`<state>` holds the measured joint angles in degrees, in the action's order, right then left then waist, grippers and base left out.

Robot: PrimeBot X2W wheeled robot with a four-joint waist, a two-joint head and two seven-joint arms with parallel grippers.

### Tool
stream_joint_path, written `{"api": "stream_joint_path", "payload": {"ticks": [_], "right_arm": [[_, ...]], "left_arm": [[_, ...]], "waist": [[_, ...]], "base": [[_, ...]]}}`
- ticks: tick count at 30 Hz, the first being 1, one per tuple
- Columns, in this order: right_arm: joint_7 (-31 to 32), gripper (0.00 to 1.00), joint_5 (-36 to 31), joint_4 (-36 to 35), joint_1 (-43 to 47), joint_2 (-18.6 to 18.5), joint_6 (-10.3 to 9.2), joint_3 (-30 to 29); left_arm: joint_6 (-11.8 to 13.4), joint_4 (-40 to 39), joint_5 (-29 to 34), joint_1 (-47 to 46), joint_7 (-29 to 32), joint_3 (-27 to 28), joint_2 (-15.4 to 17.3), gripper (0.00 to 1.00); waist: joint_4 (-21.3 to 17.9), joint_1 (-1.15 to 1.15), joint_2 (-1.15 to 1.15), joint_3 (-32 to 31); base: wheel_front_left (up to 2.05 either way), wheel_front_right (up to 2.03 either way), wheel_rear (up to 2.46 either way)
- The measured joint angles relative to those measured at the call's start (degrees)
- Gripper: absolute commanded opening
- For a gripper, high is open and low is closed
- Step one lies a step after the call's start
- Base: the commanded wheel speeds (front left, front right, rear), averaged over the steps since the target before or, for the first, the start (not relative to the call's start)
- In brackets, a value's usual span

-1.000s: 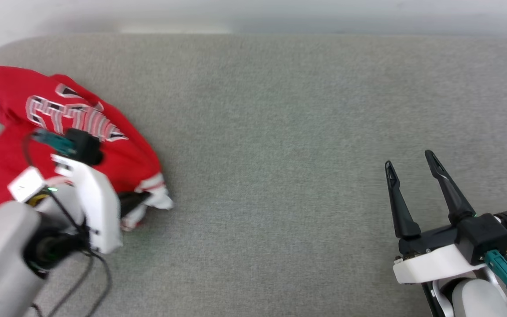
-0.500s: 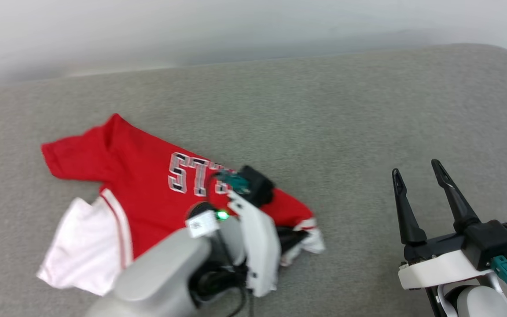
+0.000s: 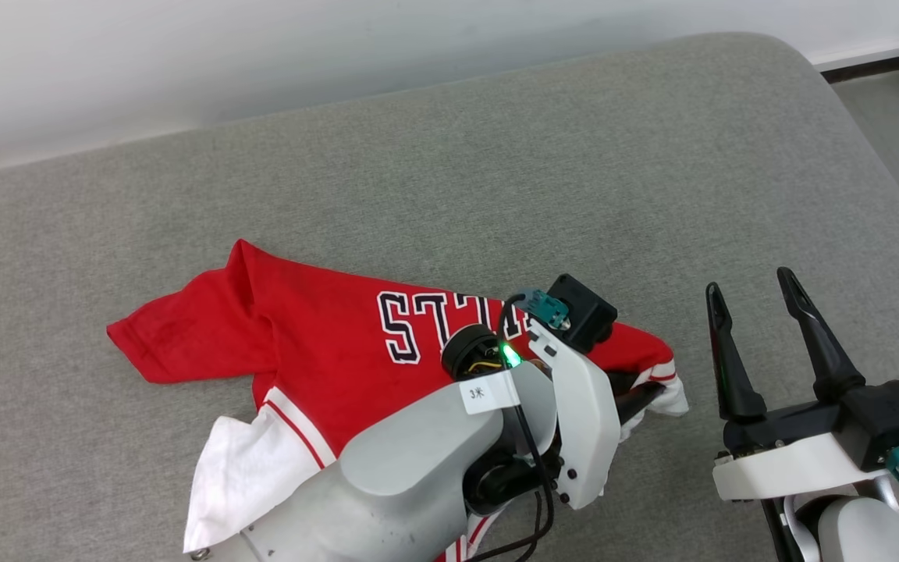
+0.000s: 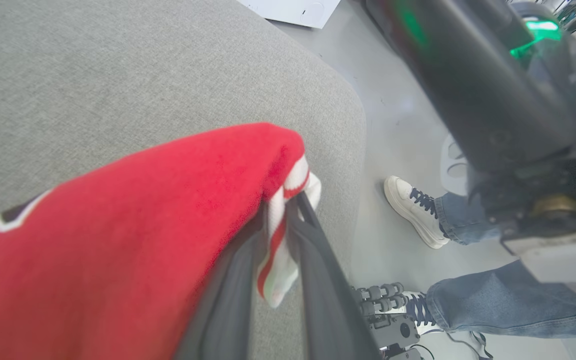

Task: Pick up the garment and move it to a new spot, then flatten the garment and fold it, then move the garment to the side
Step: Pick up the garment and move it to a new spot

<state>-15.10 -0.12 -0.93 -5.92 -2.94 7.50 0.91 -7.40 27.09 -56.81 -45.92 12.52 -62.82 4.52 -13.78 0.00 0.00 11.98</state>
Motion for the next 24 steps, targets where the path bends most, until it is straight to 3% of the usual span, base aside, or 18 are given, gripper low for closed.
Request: {"api": "stream_joint_path", "payload": {"ticks": [10,15,19,22,24], "right_arm": [[0.0,1.00,-0.4,0.0,0.8,0.0,0.00,-1.0],[0.0,1.00,-1.7,0.2,1.9,0.0,0.00,-1.8],[0.0,1.00,-2.5,0.2,3.4,0.0,0.00,-2.9],[0.0,1.00,-2.7,0.2,4.1,0.0,0.00,-3.8],[0.0,1.00,-2.9,-0.1,4.5,0.0,0.00,-4.3]], "left_arm": [[0.0,3.3,-2.0,-1.5,-11.2,-4.5,-0.4,1.00],[0.0,5.3,-0.2,-1.5,-20.3,-3.7,4.1,1.00],[1.3,6.6,0.8,-0.6,-26.2,0.2,8.3,1.00],[3.7,5.6,3.2,1.3,-27.4,3.8,12.2,1.00],[6.1,2.2,5.8,3.5,-27.4,9.2,15.0,1.00]], "waist": [[2.6,0.00,0.00,-2.0],[5.9,0.00,0.00,-4.5],[9.2,0.00,0.00,-6.7],[11.6,0.00,0.00,-8.3],[13.2,0.00,0.00,-9.1]], "base": [[0.00,0.00,0.00],[0.00,0.00,0.00],[0.00,0.00,0.00],[0.00,0.00,0.00],[0.00,0.00,0.00]]}}
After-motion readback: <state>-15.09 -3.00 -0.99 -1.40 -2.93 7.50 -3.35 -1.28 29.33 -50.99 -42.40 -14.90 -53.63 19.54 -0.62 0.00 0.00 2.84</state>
